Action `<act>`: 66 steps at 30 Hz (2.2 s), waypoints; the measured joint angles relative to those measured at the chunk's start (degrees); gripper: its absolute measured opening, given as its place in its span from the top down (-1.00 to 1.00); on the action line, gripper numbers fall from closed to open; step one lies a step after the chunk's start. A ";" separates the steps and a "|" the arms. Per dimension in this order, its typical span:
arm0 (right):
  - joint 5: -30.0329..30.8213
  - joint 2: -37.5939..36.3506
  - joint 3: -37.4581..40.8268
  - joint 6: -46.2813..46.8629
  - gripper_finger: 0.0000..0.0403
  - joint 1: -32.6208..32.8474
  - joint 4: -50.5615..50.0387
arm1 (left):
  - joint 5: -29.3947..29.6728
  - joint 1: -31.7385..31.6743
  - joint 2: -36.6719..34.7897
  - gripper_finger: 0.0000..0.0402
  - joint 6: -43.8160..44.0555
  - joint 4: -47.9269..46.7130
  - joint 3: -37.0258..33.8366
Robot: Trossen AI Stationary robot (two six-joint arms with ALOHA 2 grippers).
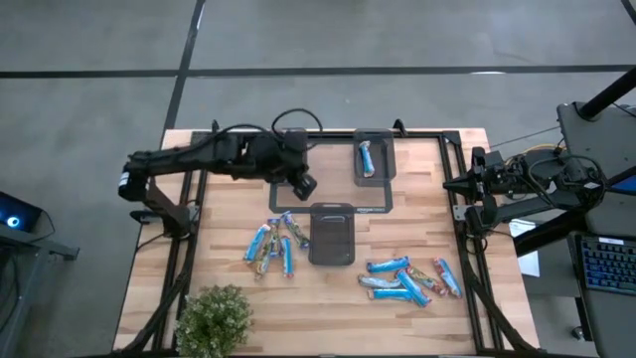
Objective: Pick and place Granola Bars by type
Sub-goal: Put the blue granola bar into the bottom black bin
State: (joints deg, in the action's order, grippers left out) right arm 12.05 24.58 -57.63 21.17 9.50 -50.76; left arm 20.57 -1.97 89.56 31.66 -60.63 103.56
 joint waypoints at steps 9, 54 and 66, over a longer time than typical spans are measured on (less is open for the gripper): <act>-0.02 0.00 0.02 0.50 0.96 0.00 0.02 | 2.21 6.02 -10.56 1.00 -3.84 17.01 -17.15; -7.94 15.03 -5.42 2.59 0.96 0.00 -0.01 | -7.65 7.42 -48.35 1.00 -16.57 20.56 -43.90; -8.17 20.29 -12.99 3.96 0.96 0.00 -4.14 | -7.62 7.42 -48.33 1.00 -16.52 20.54 -43.92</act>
State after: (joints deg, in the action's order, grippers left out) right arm 3.88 44.87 -70.62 25.12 9.50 -54.90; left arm 12.95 5.45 41.23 15.14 -40.10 59.64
